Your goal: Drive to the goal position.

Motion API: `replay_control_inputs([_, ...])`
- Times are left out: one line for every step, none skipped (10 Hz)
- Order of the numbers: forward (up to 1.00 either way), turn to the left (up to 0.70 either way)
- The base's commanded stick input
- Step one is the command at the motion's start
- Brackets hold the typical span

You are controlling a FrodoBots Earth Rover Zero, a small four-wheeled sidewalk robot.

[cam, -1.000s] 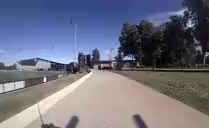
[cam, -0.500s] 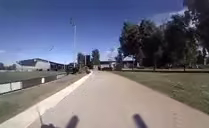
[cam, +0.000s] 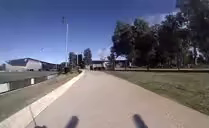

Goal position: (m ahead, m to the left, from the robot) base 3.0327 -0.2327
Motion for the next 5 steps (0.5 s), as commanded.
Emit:
replay_control_inputs([1.0,0.0])
replay_control_inputs([1.0,0.0])
replay_control_inputs([1.0,0.0])
replay_control_inputs([1.0,0.0])
replay_control_inputs([1.0,0.0])
